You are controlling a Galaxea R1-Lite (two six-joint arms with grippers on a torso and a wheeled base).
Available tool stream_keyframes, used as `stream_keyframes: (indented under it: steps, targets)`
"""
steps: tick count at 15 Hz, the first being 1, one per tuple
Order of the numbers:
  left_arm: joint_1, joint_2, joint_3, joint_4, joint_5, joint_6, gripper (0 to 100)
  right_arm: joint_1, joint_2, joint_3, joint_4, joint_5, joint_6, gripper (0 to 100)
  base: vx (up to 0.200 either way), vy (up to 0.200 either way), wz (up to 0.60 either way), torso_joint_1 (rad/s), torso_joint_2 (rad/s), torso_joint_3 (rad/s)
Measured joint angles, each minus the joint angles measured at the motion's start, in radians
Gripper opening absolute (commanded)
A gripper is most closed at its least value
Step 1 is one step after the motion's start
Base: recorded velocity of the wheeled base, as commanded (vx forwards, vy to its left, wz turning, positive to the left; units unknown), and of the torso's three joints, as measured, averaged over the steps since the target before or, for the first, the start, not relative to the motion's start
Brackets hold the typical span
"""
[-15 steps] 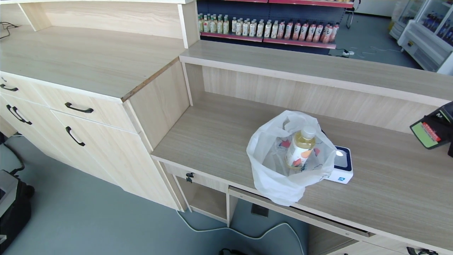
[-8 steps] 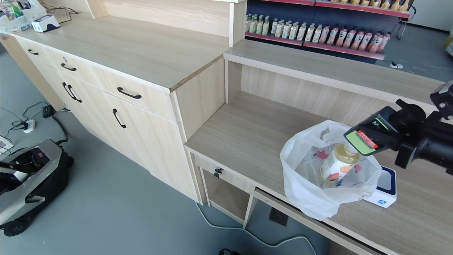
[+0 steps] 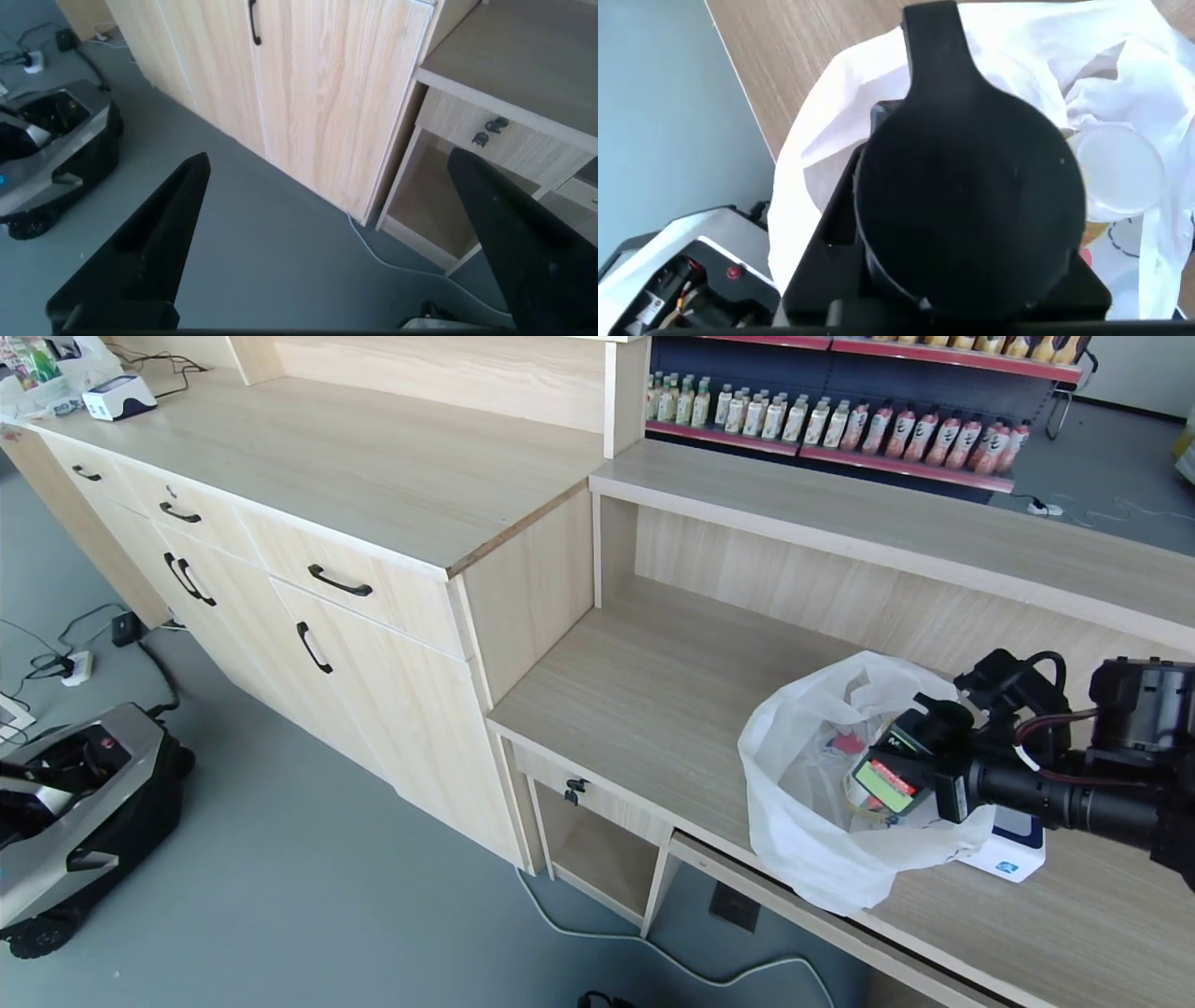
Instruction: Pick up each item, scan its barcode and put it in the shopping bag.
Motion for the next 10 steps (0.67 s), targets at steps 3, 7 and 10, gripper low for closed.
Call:
stream_keyframes:
  steps: [3, 7, 10]
  targets:
    - [0.000, 0.000, 0.000, 0.000, 0.000, 0.000, 100, -0.020, 0.099, 0.093, -0.150, 0.003, -0.022, 0, 0.000, 0.000, 0.00, 0.000, 0.00, 0.000]
    - [0.000, 0.000, 0.000, 0.000, 0.000, 0.000, 100, -0.021, 0.216, 0.124, -0.290, 0.005, -0.023, 0, 0.000, 0.000, 0.00, 0.000, 0.00, 0.000]
    - [0.000, 0.000, 0.000, 0.000, 0.000, 0.000, 100, -0.024, 0.290, 0.124, -0.336, 0.006, -0.022, 100, 0.000, 0.000, 0.00, 0.000, 0.00, 0.000]
